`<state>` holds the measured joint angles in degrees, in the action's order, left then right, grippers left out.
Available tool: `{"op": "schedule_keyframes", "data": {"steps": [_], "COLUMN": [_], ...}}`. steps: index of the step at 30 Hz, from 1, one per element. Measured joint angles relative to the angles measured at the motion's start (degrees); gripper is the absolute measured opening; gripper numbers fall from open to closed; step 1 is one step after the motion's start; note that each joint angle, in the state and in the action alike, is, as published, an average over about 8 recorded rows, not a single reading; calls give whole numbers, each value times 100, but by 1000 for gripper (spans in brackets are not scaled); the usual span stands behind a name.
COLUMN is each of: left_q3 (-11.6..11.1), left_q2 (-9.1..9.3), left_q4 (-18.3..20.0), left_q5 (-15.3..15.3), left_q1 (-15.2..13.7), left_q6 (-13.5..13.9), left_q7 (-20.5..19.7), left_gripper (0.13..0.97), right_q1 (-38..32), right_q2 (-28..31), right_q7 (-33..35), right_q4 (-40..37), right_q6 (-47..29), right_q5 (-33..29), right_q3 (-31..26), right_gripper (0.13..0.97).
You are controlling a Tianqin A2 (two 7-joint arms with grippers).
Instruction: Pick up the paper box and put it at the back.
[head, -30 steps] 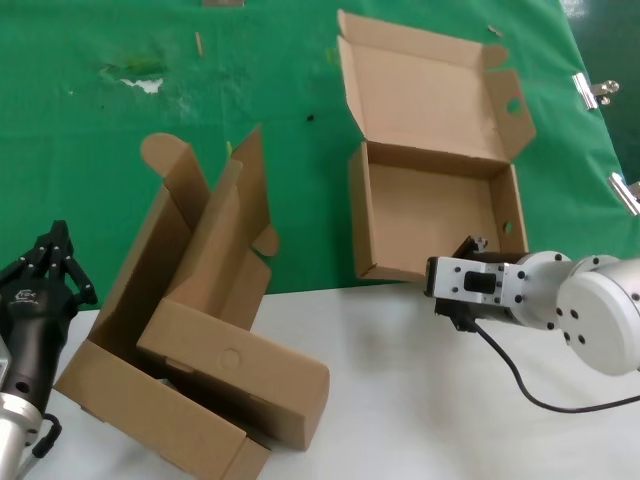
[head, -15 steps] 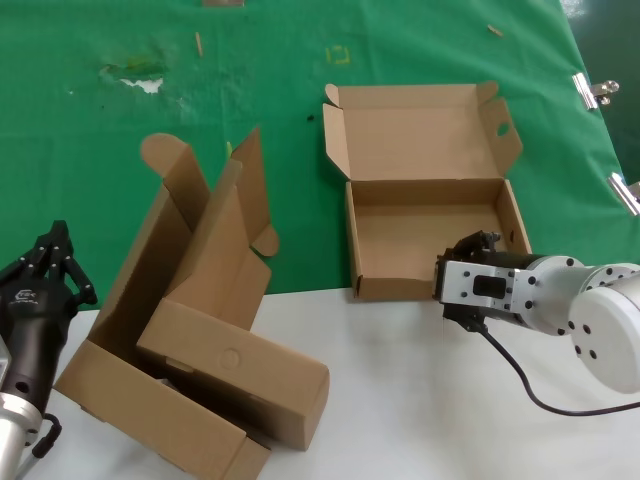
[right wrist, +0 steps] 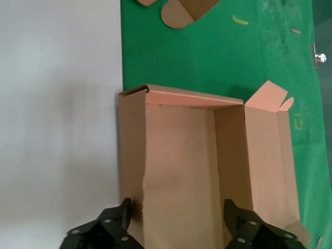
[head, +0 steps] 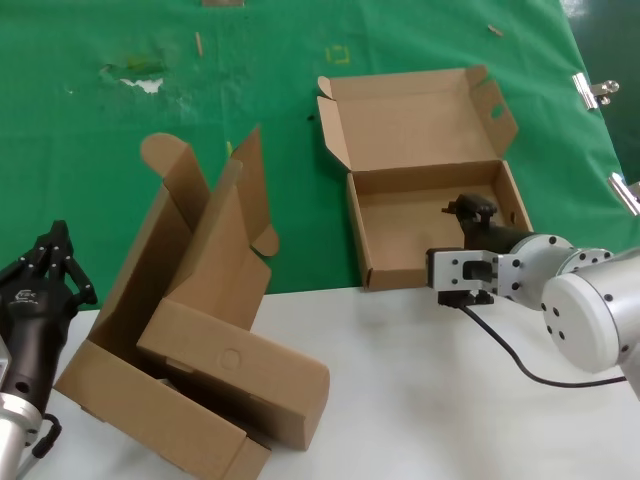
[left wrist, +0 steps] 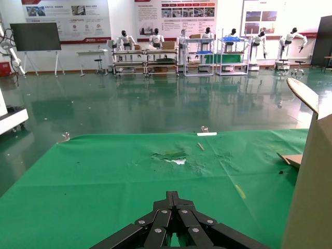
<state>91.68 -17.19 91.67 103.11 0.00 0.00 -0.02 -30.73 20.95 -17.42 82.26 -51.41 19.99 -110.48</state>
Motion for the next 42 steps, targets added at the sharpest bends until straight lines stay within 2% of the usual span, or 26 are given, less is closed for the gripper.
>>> {"op": "schedule_keyframes", "data": {"steps": [4, 8, 13, 16, 19, 25, 30, 35, 42], "left_q3": [0, 0, 0, 0, 0, 0, 0, 0, 0], "left_q2": [0, 0, 0, 0, 0, 0, 0, 0, 0], "left_q4": [0, 0, 0, 0, 0, 0, 0, 0, 0], "left_q5": [0, 0, 0, 0, 0, 0, 0, 0, 0], "left_q1": [0, 0, 0, 0, 0, 0, 0, 0, 0], "left_q6": [0, 0, 0, 0, 0, 0, 0, 0, 0], "left_q7": [0, 0, 0, 0, 0, 0, 0, 0, 0], "left_gripper": [140, 140, 140, 140, 140, 140, 140, 142, 168], "right_q1": [-55, -47, 84, 225, 403, 843, 1170, 1411, 1537], "right_q2": [-111, -225, -306, -307, -300, -375, -488, -501, -487], "right_q7": [113, 183, 212, 169, 58, -316, -544, -566, -474], "right_q4": [-142, -210, -21, 345, 884, 2264, 3132, 3448, 3412], "right_q6": [118, 215, 220, 127, -31, -376, -246, 199, 505], "right_q5": [-94, -167, -223, -273, -340, -499, -432, -115, 275], "right_q3": [44, 108, 235, 395, 648, 1477, 2419, 3229, 3402], "right_gripper": [656, 656, 762, 825, 851, 929, 947, 966, 966]}}
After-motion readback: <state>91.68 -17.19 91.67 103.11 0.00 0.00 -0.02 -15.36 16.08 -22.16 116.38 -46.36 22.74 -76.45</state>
